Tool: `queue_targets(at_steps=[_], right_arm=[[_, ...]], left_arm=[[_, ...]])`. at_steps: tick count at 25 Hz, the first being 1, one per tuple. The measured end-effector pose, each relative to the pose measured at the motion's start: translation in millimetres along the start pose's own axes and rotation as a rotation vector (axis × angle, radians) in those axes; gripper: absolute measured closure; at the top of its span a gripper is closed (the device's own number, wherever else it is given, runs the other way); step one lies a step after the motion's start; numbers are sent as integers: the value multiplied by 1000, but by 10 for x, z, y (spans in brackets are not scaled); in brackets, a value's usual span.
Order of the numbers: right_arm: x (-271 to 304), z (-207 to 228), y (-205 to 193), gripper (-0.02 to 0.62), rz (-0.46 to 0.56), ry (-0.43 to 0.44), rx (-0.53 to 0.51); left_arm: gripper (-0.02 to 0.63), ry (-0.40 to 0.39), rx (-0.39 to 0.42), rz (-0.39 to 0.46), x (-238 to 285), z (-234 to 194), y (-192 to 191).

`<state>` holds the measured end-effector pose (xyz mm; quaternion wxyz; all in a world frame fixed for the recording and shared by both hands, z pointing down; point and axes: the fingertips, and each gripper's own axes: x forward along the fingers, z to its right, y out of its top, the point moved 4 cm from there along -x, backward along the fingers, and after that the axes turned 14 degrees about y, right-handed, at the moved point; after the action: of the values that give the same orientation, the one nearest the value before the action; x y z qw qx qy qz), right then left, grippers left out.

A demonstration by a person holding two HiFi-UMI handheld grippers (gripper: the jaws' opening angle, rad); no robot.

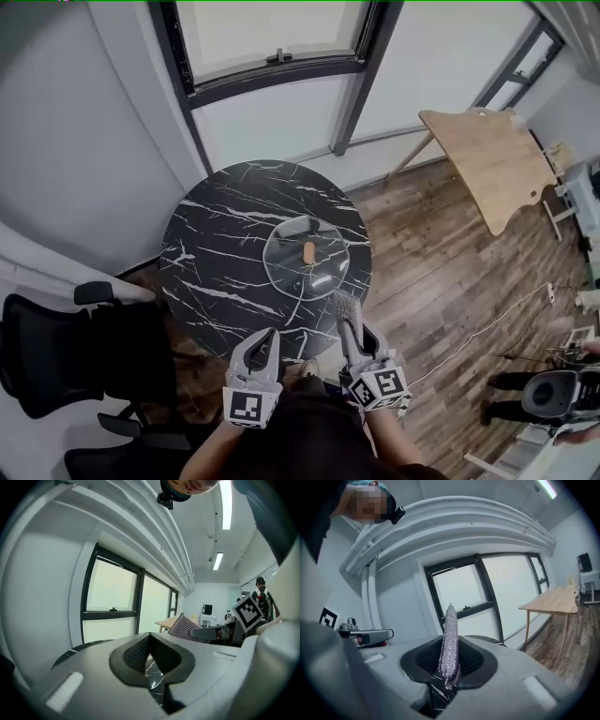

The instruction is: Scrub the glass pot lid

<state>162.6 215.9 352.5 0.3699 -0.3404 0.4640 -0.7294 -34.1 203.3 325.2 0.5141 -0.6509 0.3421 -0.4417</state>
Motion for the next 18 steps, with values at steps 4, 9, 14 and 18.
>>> queue_targets(at_steps=[4,9,14,18], right_arm=[[192,46,-30,518,7,-66,-5],[354,229,-35,518,-5,-129,-13],[500,481,-96,518,-30,-151,-31],[616,755,-162,518,-50,-156,-12]], left_arm=[[603,-56,14,-13,188,-223,-14],[603,-111,22,8,436,-361,83],[603,-112,13,-15,662,-347,73],[603,-100,26,-1,929,-244,73]])
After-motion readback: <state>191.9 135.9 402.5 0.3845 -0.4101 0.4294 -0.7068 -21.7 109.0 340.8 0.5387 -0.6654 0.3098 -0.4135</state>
